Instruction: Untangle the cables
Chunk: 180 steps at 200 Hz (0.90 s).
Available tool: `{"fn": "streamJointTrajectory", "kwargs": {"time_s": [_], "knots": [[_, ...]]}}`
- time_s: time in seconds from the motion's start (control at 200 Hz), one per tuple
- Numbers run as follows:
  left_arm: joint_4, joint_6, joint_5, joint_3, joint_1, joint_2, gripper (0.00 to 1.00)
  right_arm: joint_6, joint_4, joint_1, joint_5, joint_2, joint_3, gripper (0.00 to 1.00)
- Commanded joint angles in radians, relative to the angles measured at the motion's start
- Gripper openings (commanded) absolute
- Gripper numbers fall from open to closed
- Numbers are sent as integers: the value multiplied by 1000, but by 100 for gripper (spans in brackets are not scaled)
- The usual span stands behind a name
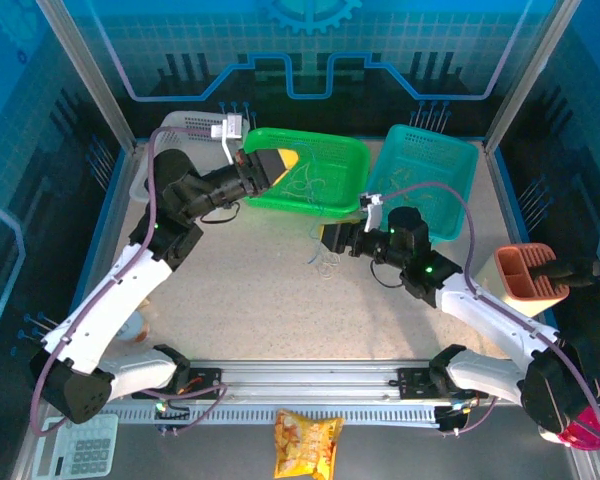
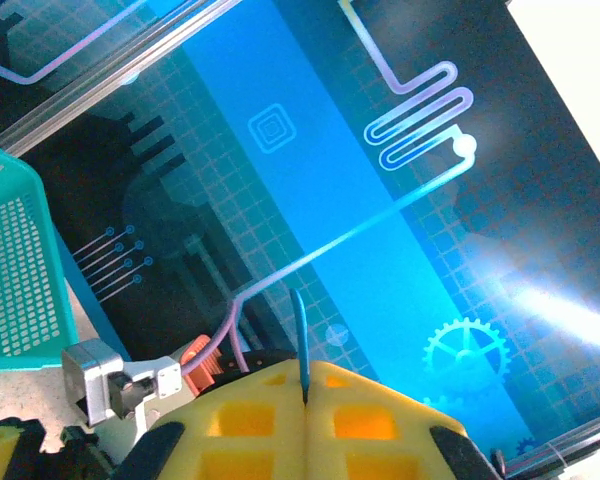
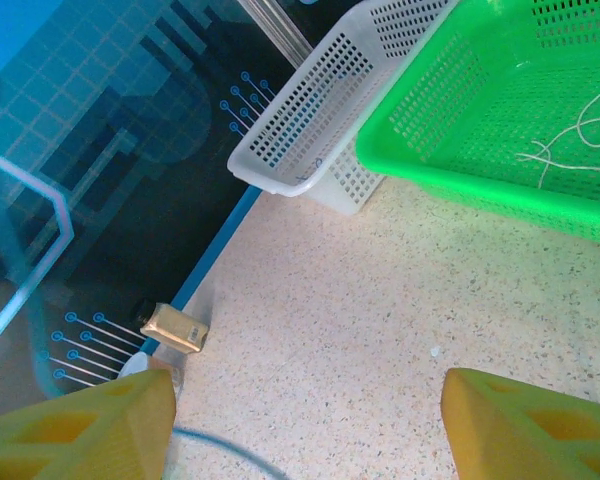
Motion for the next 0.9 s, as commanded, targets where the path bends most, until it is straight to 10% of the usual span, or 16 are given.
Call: {"fn": "streamJointTrajectory", "kwargs": {"time_s": [0.0, 0.895], "knots": [[25, -36, 5, 45, -15, 6, 0, -23, 112, -11, -37, 2, -13, 71], [27, -50, -7, 146, -41, 7, 0, 9, 404, 28, -140, 221, 24, 77]]}}
